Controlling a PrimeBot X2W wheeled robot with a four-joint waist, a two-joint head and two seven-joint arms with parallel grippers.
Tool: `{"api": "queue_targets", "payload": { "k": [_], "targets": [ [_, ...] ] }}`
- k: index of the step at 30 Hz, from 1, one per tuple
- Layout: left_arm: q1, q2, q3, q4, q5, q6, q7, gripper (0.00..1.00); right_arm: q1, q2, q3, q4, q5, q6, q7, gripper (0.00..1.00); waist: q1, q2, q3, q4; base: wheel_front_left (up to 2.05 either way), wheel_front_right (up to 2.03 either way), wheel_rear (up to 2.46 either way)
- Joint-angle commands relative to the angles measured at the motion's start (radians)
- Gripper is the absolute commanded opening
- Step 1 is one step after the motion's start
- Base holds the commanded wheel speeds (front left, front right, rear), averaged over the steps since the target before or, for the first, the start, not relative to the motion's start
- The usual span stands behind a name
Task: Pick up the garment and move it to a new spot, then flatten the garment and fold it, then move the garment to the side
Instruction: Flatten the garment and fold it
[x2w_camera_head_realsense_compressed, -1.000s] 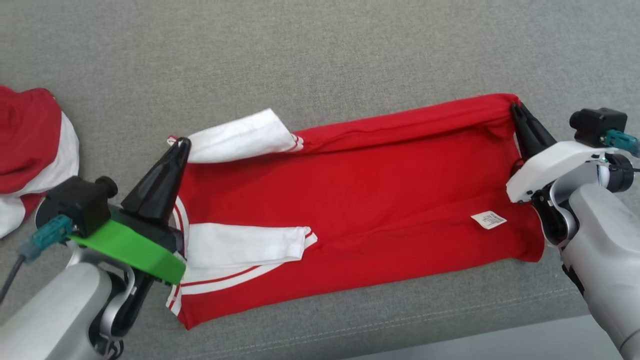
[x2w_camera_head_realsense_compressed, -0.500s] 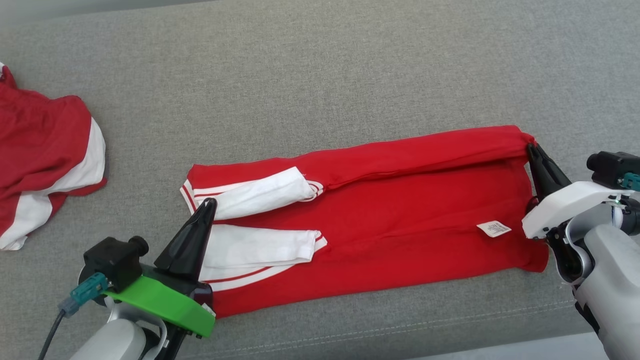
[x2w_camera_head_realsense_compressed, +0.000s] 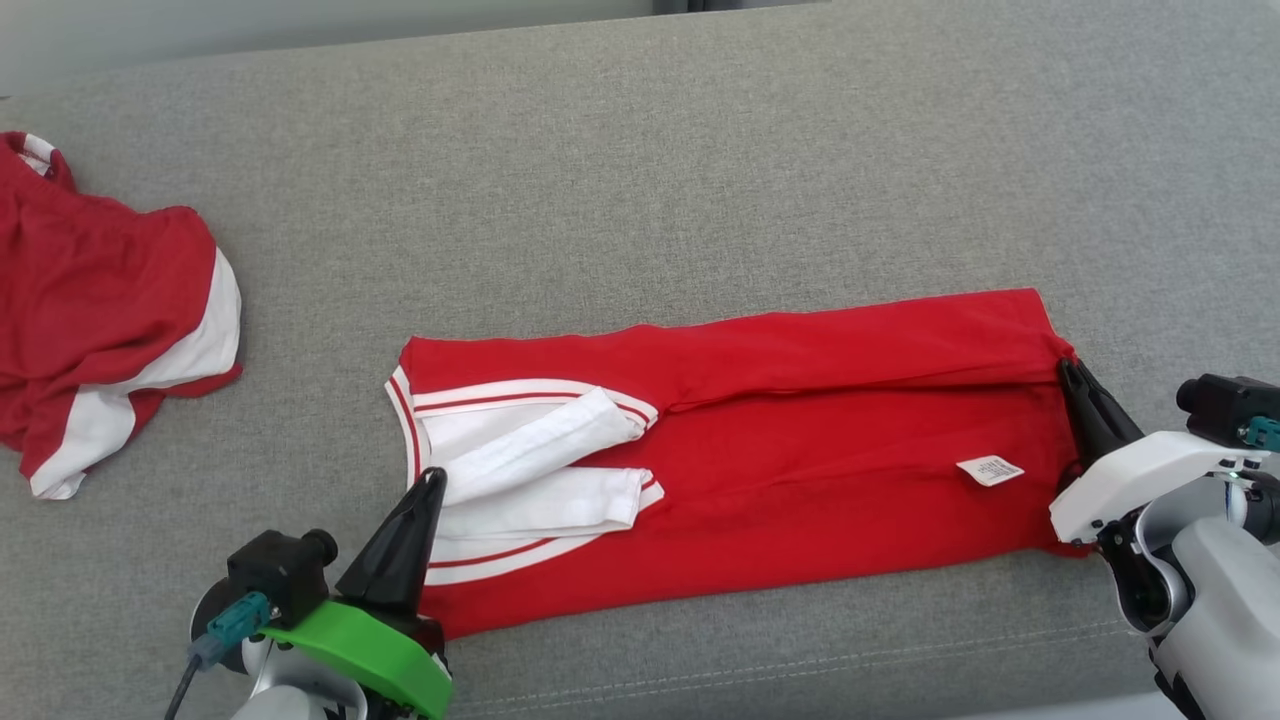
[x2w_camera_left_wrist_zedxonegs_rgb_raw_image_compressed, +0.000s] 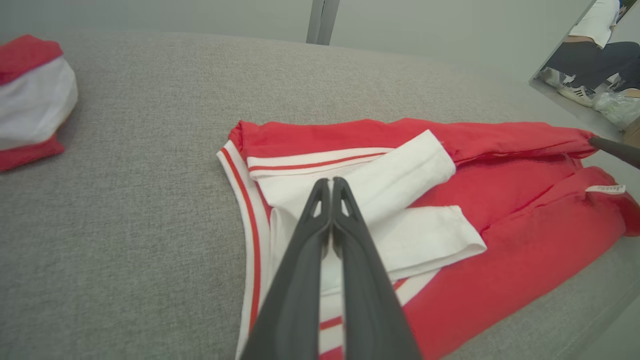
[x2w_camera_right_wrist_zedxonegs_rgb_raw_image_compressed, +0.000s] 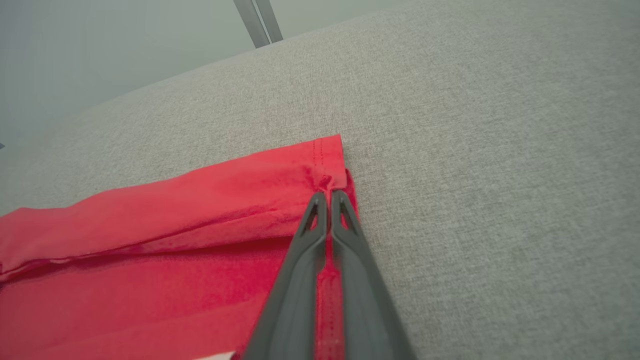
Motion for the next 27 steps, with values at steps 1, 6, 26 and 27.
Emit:
{"api": "queue_targets", "payload": {
  "k": [1,6,26,27],
  "targets": [
    [0.018,-0.013,0.010,0.014,0.010,-0.008,-0.002,0.00,0.016,0.002,0.002,0.004,0.008,-0.001,-0.003,0.00,0.0000,-0.0001,-0.005,0.000,0.00,0.00,0.00],
    [0.024,-0.058,0.047,0.077,0.032,-0.040,-0.003,0.00,0.017,0.004,0.010,0.020,0.004,-0.001,-0.003,0.00,0.0000,-0.0001,-0.013,0.001,0.00,0.00,0.00],
    [0.055,-0.178,0.178,0.160,0.143,-0.097,-0.003,1.00,0.048,0.033,-0.067,0.011,-0.061,-0.001,-0.003,1.00,0.0000,-0.0001,-0.036,0.016,0.00,0.00,0.00],
    [0.059,-0.183,0.191,0.155,0.153,-0.095,-0.003,1.00,0.053,0.036,-0.076,0.002,-0.067,-0.001,-0.003,1.00,0.0000,-0.0001,-0.037,0.017,0.00,0.00,0.00]
  ]
}}
